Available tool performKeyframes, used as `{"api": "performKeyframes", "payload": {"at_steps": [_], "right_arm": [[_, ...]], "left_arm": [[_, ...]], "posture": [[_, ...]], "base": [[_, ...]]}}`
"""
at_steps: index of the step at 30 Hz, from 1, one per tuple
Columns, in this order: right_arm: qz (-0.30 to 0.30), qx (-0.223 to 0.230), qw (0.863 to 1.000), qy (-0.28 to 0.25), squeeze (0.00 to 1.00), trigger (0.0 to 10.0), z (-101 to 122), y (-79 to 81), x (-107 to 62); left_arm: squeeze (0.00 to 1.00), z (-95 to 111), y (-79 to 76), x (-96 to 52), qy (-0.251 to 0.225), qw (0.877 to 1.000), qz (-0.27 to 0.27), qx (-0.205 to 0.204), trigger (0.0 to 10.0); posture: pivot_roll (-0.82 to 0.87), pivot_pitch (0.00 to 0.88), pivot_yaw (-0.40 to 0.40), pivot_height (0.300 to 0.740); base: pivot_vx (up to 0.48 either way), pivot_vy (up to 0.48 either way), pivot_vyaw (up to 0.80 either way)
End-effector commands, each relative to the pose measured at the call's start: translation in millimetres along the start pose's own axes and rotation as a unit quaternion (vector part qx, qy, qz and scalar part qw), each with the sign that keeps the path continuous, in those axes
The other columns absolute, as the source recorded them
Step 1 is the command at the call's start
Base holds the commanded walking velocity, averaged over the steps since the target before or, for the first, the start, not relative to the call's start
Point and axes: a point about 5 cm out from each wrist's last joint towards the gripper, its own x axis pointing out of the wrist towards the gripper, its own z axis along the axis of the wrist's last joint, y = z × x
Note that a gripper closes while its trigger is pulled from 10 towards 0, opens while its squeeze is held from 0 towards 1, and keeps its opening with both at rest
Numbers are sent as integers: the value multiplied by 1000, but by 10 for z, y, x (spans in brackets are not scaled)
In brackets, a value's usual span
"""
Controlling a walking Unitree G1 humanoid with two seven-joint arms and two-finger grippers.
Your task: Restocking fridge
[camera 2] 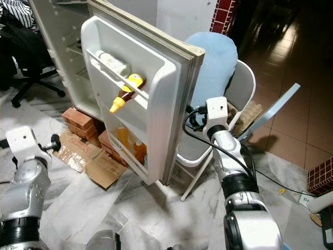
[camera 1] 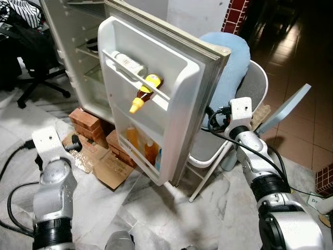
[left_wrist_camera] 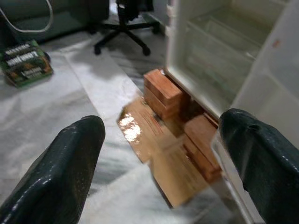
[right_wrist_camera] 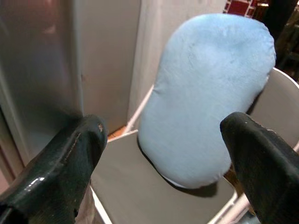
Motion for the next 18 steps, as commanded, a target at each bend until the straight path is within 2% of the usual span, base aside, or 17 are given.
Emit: {"api": "performKeyframes", "payload": {"at_steps": [1,3,4,6,7,10,14,16,17,18], "right_arm": [[10,6,999,-38,0,10000,172,29,19],[25,12,998,-51,0,10000,206,57,-23],[53,22,996,-70,0,10000,252,95,-81],[85,37,993,-76,0,10000,270,139,-132],[120,45,989,-76,0,10000,277,187,-183],[161,48,984,-66,0,10000,254,227,-262],[182,50,980,-58,0,10000,243,248,-311],[225,56,972,-43,0,10000,222,310,-386],[225,56,972,-43,0,10000,222,310,-386],[254,56,965,-33,0,10000,201,352,-442]], "left_arm": [[0,28,32,54,-1,1000,4,-1,10000],[0,95,46,91,-13,1000,7,-1,10000],[0,145,55,113,-22,1000,7,2,10000],[0,152,62,124,-25,1000,8,3,10000],[0,149,68,129,-26,1000,8,3,10000],[0,127,69,118,-27,1000,11,3,10000],[0,113,82,131,-27,1000,15,3,10000],[0,124,125,168,-31,999,22,6,10000],[0,124,125,168,-31,999,22,6,10000],[0,147,163,193,-34,999,28,7,10000]], "posture": [[74,0,-64,740],[69,0,-63,740],[67,0,-62,740],[66,0,-61,740],[64,0,-60,740],[60,0,-59,740],[59,0,-61,740],[56,0,-60,740],[56,0,-60,740],[56,0,-60,740]], "base": [[0,0,0],[0,0,0],[0,0,0],[0,0,0],[0,0,0],[0,0,0],[0,0,0],[0,0,0],[0,0,0],[0,0,0]]}}
